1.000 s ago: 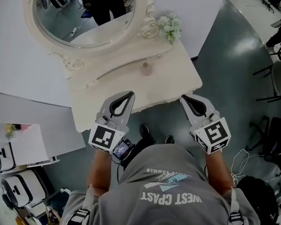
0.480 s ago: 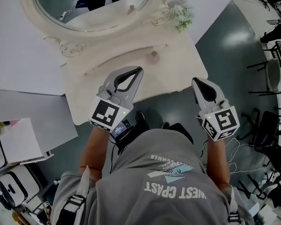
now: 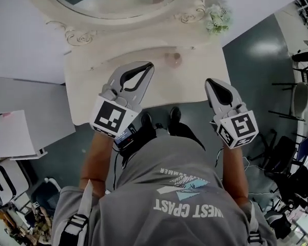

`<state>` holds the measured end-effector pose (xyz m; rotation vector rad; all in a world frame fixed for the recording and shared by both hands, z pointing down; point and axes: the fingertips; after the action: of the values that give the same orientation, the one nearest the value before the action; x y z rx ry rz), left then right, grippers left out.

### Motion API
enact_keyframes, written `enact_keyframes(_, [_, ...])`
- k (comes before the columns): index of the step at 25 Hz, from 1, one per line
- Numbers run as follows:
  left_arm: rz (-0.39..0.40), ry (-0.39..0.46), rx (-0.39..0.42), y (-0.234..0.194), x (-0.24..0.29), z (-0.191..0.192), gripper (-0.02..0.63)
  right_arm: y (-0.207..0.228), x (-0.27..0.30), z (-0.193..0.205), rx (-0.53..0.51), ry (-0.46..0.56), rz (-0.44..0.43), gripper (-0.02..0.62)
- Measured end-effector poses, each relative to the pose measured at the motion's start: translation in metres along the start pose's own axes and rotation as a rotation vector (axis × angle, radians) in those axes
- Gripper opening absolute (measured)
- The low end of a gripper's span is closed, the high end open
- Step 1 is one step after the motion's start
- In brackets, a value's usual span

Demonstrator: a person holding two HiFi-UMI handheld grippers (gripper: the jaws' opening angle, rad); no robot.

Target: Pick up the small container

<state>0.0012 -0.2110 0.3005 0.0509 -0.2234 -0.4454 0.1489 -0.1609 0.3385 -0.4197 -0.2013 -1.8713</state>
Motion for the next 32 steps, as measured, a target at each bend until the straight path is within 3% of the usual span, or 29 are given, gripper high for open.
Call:
enact_keyframes(12, [-0.197, -0.109, -0.144, -0.028, 0.001, 0.038, 0.002, 0.025, 0.086, 0.024, -0.02, -0.035, -0.184, 0.02])
enact_keyframes(22, [-0.249, -0.172, -0.221, -0.038, 0.002, 0.079, 0.002, 0.022, 0.149, 0.059, -0.033, -0.06, -0.263, 0.055])
enact_keyframes(32, [-0.261, -0.225, -0.269, -0.038, 0.002, 0.117, 0.002, 0.021, 0.194, 0.101, -0.036, -0.081, -0.279, 0.12])
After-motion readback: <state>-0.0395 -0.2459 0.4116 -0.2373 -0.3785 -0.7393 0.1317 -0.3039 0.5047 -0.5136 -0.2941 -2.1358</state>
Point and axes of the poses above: the fingertips, and each gripper's own axes: x forward along the fingers, y to its right, z out of its underside, and after that the axes turned 8 degrees about z, right-handed
